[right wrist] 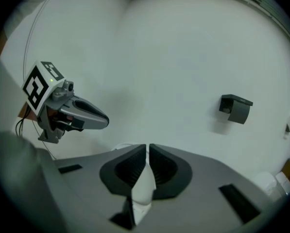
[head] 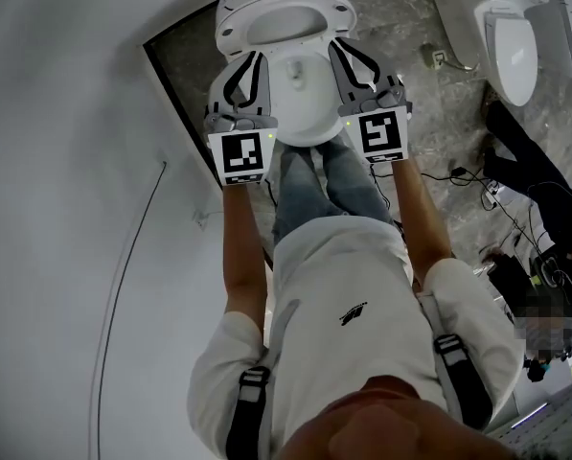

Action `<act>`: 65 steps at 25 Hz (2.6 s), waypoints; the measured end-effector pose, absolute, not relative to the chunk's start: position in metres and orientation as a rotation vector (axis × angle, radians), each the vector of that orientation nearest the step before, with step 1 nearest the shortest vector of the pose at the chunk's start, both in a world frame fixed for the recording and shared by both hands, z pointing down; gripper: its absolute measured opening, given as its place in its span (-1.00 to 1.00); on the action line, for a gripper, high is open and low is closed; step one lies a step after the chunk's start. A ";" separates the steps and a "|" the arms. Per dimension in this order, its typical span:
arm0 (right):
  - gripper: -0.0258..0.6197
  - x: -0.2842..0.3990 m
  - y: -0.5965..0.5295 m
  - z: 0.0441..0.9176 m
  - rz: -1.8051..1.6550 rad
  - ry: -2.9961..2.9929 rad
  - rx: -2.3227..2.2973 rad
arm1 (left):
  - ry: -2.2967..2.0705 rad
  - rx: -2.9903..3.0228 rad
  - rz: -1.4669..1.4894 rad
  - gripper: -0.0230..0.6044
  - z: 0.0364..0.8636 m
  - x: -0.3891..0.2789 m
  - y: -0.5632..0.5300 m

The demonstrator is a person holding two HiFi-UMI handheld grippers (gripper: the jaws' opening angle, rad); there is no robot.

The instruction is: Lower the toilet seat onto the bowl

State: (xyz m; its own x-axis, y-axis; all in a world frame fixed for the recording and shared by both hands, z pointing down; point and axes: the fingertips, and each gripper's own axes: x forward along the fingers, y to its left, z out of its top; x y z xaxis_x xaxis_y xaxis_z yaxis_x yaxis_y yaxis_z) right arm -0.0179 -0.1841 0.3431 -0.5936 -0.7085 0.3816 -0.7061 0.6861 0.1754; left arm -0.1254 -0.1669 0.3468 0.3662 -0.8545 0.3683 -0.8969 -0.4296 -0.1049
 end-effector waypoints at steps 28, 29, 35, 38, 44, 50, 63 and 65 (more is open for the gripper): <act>-0.82 -0.034 -0.220 0.398 0.005 -2.391 1.055 | -1.534 2.464 0.663 -0.82 0.401 -0.143 -0.199; -0.81 -0.033 -0.222 0.400 0.002 -2.379 1.054 | -1.529 2.464 0.667 -0.82 0.403 -0.143 -0.201; -0.81 -0.035 -0.232 0.404 0.014 -2.389 1.052 | -1.508 2.466 0.691 -0.68 0.414 -0.144 -0.212; -0.81 -0.031 -0.238 0.410 0.014 -2.361 1.049 | -1.504 2.463 0.705 -0.59 0.421 -0.143 -0.219; -0.81 -0.035 -0.247 0.419 0.011 -2.345 1.039 | -1.490 2.467 0.727 -0.57 0.426 -0.146 -0.229; -0.62 -0.033 -0.261 0.424 0.002 -2.342 1.036 | -1.464 2.468 0.747 -0.48 0.436 -0.143 -0.242; -0.52 -0.040 -0.280 0.441 0.000 -2.322 1.018 | -1.446 2.467 0.771 -0.43 0.450 -0.147 -0.253; -0.52 -0.042 -0.280 0.443 -0.011 -2.318 1.012 | -1.450 2.460 0.767 -0.43 0.453 -0.147 -0.252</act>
